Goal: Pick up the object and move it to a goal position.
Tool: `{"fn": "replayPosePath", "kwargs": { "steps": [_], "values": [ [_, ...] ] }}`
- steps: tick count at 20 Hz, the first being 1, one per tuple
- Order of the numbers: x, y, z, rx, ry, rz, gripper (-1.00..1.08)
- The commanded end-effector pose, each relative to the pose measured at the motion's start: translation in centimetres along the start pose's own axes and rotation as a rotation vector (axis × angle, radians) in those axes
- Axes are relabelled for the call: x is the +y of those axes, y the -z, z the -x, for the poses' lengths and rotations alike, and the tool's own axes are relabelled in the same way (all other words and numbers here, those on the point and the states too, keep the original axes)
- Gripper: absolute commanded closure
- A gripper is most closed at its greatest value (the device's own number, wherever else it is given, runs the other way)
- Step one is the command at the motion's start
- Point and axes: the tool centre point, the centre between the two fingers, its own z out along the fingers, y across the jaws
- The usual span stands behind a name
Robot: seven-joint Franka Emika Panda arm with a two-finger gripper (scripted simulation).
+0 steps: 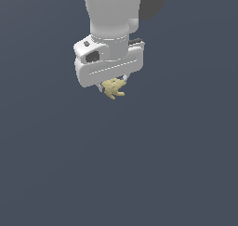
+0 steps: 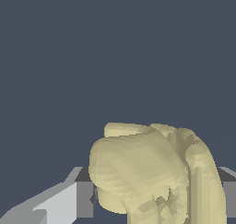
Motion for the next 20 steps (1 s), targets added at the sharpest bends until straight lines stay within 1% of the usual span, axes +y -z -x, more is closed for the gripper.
{"fn": "replayPosePath", "kwargs": {
  "steps": [1, 6, 10, 15, 20],
  "values": [
    [0.3, 2.8, 1.1, 0.0, 0.0, -0.001, 1.08],
    [1.0, 7.9, 3.0, 0.0, 0.0, -0.001, 1.08],
    [1.5, 11.0, 4.1, 0.0, 0.0, -0.001, 1.08],
    [2.0, 13.6, 5.0, -0.001, 0.0, 0.0, 1.08],
    [2.3, 14.8, 5.3, -0.001, 0.0, 0.0, 1.08]
  ]
}}
